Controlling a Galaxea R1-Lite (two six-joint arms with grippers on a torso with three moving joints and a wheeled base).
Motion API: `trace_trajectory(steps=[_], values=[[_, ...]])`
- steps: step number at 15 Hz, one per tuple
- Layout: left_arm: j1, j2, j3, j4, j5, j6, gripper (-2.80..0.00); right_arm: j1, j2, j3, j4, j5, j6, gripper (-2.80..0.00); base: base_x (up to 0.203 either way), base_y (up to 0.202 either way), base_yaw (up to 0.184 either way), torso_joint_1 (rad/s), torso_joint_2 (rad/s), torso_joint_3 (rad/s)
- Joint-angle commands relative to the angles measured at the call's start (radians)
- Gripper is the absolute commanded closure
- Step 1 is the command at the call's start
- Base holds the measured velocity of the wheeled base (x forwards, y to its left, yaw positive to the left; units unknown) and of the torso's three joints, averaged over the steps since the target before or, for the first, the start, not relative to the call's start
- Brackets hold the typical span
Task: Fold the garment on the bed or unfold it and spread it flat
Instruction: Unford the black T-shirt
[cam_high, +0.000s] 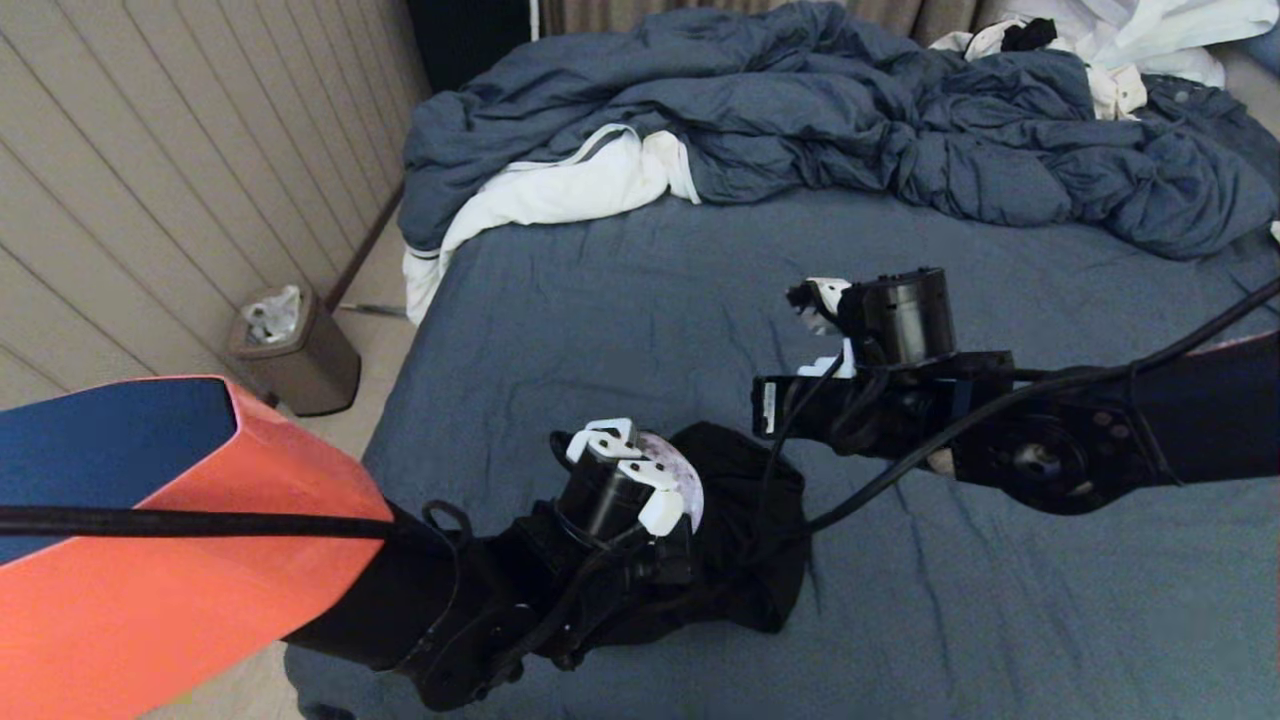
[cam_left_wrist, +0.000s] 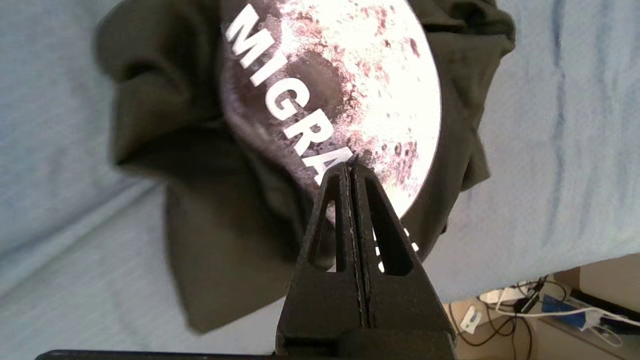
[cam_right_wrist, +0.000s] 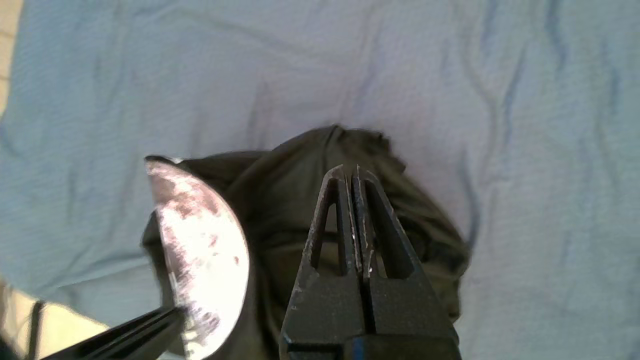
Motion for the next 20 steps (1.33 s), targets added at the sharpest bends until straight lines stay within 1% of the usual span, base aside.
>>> trace_trajectory(steps=[1,4,7,9,11,13,17,18,20], values=[[-0.003,-0.034,0.002,-0.003,0.012,-0.005,-2.8,-0.014,0.01,-0.004,-0.004,-0.001,-0.014,0.0,0.0,0.0,0.0,0.0,0.0,0.0],[0.001,-0.079,0.024,0.007,0.017,-0.002,-2.8,-0.019,0.025,-0.011,-0.005,-0.001,-0.022,0.0,0.0,0.0,0.0,0.0,0.0,0.0],[0.017,-0.066,-0.005,0.039,0.008,-0.004,-2.8,-0.019,0.027,-0.011,-0.005,-0.001,-0.025,0.0,0.0,0.0,0.0,0.0,0.0,0.0],[0.02,-0.01,-0.045,0.05,0.007,-0.008,-2.8,-0.016,0.029,-0.021,-0.005,0.001,-0.025,0.0,0.0,0.0,0.0,0.0,0.0,0.0],[0.038,0.081,-0.145,0.062,0.009,-0.047,-2.8,-0.014,0.029,-0.021,-0.005,0.001,-0.024,0.0,0.0,0.0,0.0,0.0,0.0,0.0],[0.044,0.119,-0.218,0.128,0.008,-0.082,-2.8,-0.014,0.033,-0.016,-0.005,0.001,-0.024,0.0,0.0,0.0,0.0,0.0,0.0,0.0],[0.044,0.172,-0.256,0.141,0.016,-0.085,-2.8,-0.013,0.03,-0.016,-0.005,0.001,-0.024,0.0,0.0,0.0,0.0,0.0,0.0,0.0],[0.043,0.176,-0.252,0.142,0.019,-0.086,0.0,-0.013,0.03,-0.016,-0.005,0.001,-0.024,0.0,0.0,0.0,0.0,0.0,0.0,0.0],[0.044,0.165,-0.237,0.142,0.019,-0.089,0.0,-0.013,0.033,-0.017,-0.005,0.001,-0.024,0.0,0.0,0.0,0.0,0.0,0.0,0.0]])
